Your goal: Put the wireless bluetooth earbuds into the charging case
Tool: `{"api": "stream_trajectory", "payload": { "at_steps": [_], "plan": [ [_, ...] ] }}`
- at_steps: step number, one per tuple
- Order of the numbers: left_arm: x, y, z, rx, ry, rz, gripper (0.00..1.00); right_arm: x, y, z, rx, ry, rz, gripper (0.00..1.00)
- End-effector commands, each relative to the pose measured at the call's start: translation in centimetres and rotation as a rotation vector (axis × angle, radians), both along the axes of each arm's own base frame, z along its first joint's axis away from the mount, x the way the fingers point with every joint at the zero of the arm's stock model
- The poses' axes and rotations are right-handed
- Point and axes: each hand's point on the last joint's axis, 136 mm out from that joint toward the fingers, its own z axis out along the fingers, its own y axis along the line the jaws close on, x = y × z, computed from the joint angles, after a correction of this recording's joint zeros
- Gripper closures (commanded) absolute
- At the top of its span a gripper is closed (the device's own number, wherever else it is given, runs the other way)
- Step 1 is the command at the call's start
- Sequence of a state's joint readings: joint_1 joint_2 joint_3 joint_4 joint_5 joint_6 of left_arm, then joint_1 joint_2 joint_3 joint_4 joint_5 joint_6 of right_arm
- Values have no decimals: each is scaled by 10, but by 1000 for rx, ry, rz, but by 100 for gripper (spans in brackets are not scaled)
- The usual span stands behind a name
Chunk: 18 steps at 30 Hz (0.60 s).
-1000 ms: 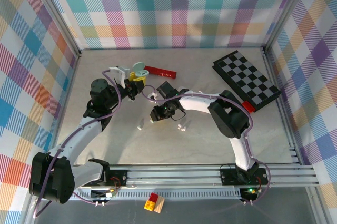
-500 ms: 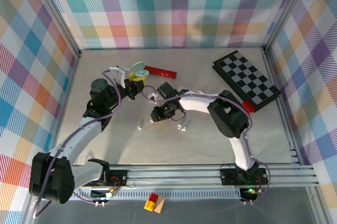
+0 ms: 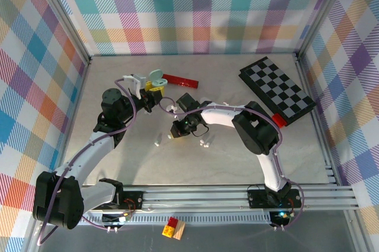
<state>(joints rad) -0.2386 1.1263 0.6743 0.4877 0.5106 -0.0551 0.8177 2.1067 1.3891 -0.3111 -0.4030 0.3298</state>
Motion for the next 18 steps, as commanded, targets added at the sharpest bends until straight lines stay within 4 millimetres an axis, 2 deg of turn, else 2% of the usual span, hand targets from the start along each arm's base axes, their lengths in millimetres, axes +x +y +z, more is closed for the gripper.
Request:
{"api": "stream_trajectory", "payload": {
  "at_steps": [1,5,10,15,18],
  "plan": [
    [1,3,18,1,-58,9,65,-1,-1,3,-10,0,-7,94],
    [1,3,17,4,-56,9,65,5,-4,13,5,-27,-29,100],
    [1,3,16,10,-55,6,65,10,-15,20,9,-42,-65,100],
    [2,1,15,11,-49,-3,65,15,-40,19,-15,-49,-105,100],
    [3,0,15,10,-50,-8,65,19,-63,18,-43,-56,-135,100]
  ]
}}
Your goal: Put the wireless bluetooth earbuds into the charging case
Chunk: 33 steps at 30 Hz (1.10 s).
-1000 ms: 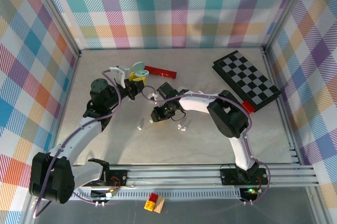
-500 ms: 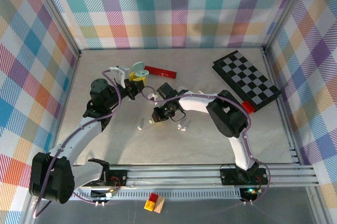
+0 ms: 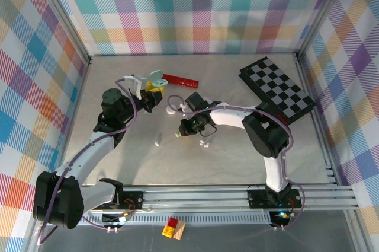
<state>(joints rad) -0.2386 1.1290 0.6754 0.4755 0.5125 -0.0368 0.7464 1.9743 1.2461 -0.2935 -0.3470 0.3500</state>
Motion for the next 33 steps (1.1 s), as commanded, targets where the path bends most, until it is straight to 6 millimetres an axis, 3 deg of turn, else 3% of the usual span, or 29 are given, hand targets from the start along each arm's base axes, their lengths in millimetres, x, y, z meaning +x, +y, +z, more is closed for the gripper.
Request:
{"api": "stream_trajectory", "payload": {
  "at_steps": [1,11,15,22,30,33],
  "plan": [
    [2,0,18,-7,-52,-7,65,9,-26,7,-24,-27,-38,100],
    [4,0,17,-11,-53,-10,65,17,-121,5,-148,-23,-157,100],
    [7,-2,15,-28,-46,-18,65,18,-146,4,-194,-13,-191,100],
    [9,-4,13,-32,-43,-27,64,29,-156,2,-273,-31,-203,97],
    [9,-1,6,-21,-37,-7,64,40,-159,19,-339,-116,-248,65],
    [11,-1,3,-20,-30,1,65,38,-159,22,-409,-163,-242,60]
  ]
}}
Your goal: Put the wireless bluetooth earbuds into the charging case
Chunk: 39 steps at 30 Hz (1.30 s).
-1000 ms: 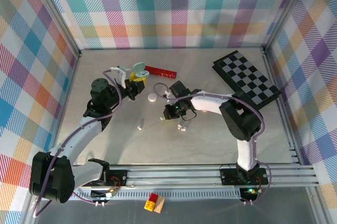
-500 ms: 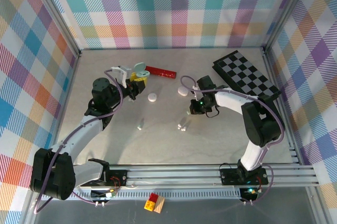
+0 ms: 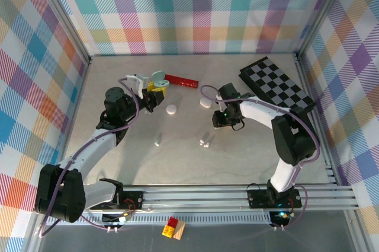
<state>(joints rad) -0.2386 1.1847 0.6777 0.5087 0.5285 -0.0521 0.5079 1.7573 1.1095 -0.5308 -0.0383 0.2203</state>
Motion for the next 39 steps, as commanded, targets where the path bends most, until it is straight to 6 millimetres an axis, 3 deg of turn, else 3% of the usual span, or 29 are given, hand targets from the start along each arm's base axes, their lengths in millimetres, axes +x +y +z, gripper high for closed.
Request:
{"api": "stream_trajectory", "payload": {
  "at_steps": [1,12,17,25,39],
  "plan": [
    [4,4,14,-12,-60,19,65,1,-3,15,-111,-72,3,58],
    [10,5,12,-14,-50,32,65,-1,7,9,-461,-215,117,54],
    [9,5,12,-16,-46,31,65,0,12,-1,-586,-224,191,59],
    [8,4,10,-13,-39,24,65,3,8,-10,-669,-222,216,68],
    [7,4,10,-8,-42,20,65,4,9,-23,-696,-197,247,73]
  ]
}}
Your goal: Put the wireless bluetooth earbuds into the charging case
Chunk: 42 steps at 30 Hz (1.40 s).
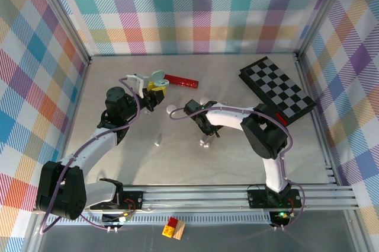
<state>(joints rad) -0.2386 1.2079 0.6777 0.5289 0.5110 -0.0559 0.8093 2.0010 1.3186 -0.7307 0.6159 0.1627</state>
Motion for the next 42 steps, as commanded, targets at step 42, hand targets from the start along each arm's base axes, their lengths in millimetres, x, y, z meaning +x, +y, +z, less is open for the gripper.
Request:
{"api": "stream_trajectory", "payload": {
  "at_steps": [42],
  "plan": [
    [-64,-96,-35,233,-128,-472,63,-46,27,182,1279,197,23,81]
  ]
}}
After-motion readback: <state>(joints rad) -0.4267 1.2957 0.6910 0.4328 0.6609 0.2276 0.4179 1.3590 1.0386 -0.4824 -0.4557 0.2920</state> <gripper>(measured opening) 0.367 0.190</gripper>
